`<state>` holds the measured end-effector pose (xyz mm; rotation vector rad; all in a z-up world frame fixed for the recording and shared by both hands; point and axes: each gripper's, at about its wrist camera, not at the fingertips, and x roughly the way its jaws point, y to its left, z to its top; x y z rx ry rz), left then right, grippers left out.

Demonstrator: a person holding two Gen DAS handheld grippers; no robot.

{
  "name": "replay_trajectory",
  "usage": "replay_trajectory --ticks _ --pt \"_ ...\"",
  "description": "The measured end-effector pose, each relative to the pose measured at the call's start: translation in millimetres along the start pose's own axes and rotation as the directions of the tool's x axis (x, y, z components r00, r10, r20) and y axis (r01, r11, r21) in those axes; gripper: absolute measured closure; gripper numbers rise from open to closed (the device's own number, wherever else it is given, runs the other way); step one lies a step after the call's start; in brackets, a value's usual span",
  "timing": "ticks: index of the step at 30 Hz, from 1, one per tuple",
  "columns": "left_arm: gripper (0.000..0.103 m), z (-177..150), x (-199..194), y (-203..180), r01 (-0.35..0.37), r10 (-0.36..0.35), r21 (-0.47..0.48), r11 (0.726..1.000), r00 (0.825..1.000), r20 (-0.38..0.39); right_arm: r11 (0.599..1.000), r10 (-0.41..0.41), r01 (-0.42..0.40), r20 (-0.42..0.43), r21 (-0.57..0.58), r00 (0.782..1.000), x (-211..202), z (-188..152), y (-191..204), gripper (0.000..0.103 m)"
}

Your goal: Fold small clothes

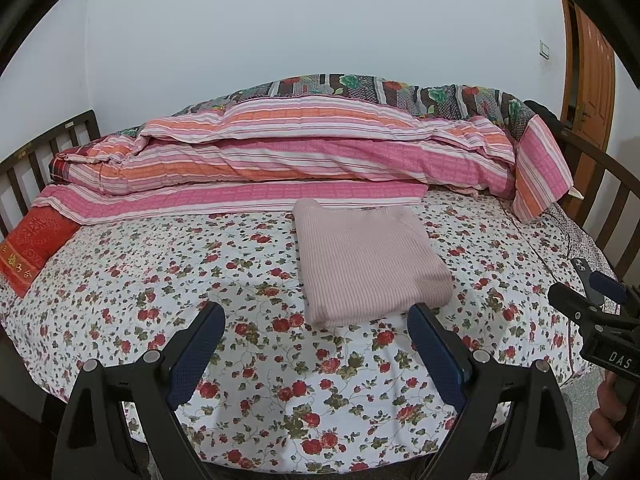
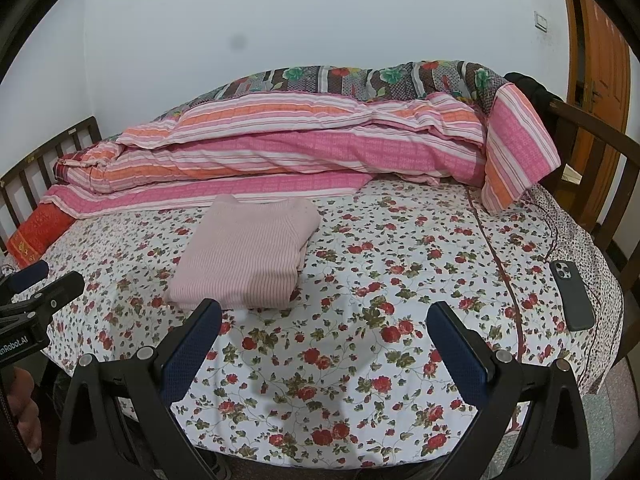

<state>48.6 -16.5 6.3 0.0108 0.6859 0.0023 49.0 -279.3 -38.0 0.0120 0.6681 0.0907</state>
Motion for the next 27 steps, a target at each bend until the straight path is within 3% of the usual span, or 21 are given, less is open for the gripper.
replay_trajectory --ticks 27 --pt "0.01 -0.3 -1.3 -0.3 0.003 -0.003 -0.003 1.0 1.0 0.0 1.0 0.001 -0.002 0.005 0.002 1.0 -3.9 2.2 1.7 0.002"
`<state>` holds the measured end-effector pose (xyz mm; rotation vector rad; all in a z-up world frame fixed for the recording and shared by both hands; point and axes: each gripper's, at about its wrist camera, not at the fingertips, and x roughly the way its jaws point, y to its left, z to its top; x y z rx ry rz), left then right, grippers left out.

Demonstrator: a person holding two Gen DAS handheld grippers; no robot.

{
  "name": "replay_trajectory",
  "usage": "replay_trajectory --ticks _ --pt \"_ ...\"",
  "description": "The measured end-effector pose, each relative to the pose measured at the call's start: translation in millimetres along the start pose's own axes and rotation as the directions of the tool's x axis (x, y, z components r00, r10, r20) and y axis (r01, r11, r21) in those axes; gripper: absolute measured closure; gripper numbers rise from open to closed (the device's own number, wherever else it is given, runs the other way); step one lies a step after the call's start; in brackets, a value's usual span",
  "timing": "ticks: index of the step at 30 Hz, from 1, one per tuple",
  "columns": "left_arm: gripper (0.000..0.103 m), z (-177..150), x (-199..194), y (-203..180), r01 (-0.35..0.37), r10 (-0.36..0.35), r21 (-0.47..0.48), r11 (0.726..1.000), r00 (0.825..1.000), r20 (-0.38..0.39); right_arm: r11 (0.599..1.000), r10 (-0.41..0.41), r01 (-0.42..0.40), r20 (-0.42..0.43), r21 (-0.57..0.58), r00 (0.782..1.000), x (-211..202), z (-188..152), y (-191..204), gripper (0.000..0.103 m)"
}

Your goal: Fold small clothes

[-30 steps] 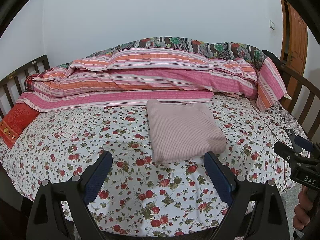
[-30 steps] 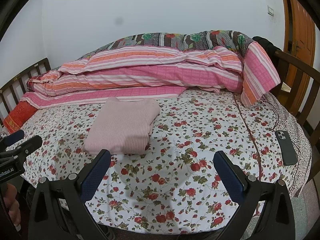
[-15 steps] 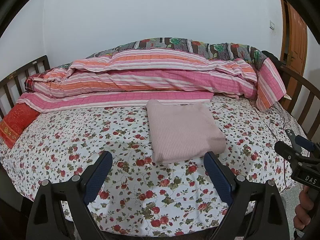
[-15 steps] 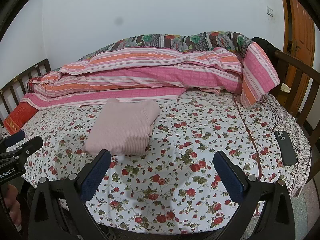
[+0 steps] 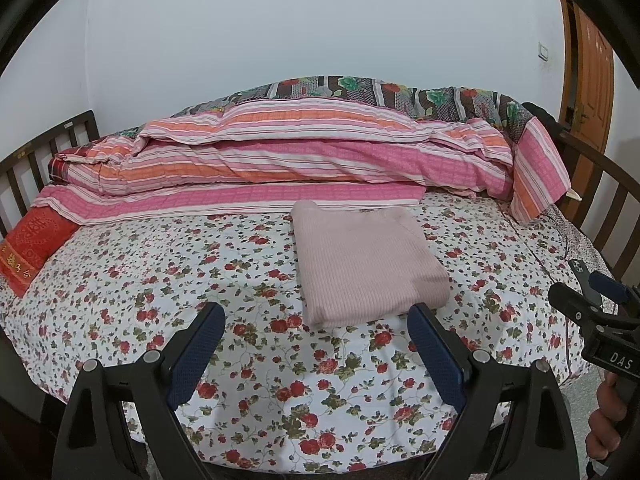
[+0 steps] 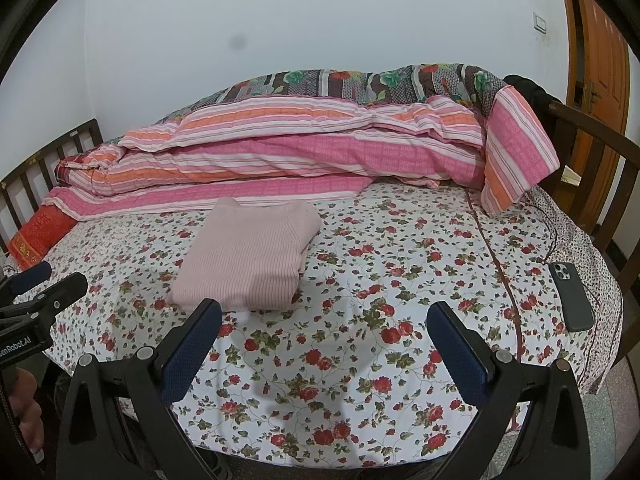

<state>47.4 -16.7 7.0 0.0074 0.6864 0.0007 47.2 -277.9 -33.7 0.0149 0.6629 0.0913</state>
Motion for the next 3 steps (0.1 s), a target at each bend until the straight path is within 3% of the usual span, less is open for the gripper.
replay_trajectory --ticks 3 --pt "0.01 -0.1 -0.1 -0.1 0.0 0.0 0.0 1.0 1.0 0.001 1.0 0.0 0.0 0.0 0.002 1.0 -0.1 -0.5 0.1 0.002"
